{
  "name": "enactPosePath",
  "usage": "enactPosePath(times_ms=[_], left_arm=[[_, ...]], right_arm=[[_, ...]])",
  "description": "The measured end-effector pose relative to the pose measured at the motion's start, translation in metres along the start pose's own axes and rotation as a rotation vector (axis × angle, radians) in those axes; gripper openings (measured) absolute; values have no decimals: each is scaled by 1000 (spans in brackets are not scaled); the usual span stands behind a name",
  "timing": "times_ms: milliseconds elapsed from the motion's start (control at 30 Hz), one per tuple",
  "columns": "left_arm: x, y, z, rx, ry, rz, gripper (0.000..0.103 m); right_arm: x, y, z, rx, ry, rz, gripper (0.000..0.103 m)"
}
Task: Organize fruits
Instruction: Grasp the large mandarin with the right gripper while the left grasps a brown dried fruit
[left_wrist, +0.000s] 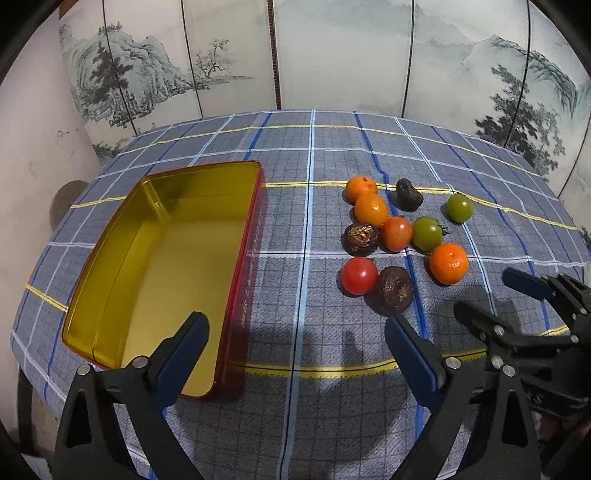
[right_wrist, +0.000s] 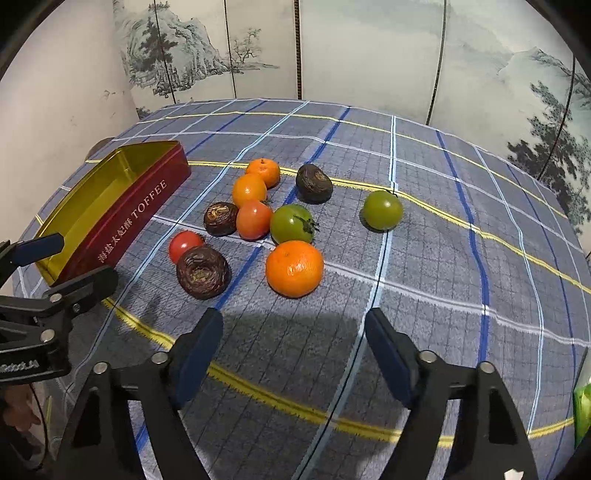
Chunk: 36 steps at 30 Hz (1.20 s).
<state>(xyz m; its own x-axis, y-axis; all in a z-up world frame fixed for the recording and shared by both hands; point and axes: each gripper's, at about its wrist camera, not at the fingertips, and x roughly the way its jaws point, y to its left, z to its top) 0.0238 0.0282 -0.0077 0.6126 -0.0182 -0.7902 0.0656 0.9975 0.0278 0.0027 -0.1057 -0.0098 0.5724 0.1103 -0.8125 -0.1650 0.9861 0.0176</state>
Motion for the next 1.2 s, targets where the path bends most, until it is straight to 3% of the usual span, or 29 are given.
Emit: enactPosePath(times_ms=[367,633,933,1200], left_arm=[[-1,-10,9,57,-9,-27,91],[3,-19,17,88,0,-60,88],[12,-30,21,91,57,-134,81],[35,-38,23,43,169,-214,63]], right_arm=[[32,-6,13,-2,17,15,58],[46,-3,17,-22,8,36,39],[36,-28,5,34,-6,10,38],[21,-85,-13,140,-11,-75,38]])
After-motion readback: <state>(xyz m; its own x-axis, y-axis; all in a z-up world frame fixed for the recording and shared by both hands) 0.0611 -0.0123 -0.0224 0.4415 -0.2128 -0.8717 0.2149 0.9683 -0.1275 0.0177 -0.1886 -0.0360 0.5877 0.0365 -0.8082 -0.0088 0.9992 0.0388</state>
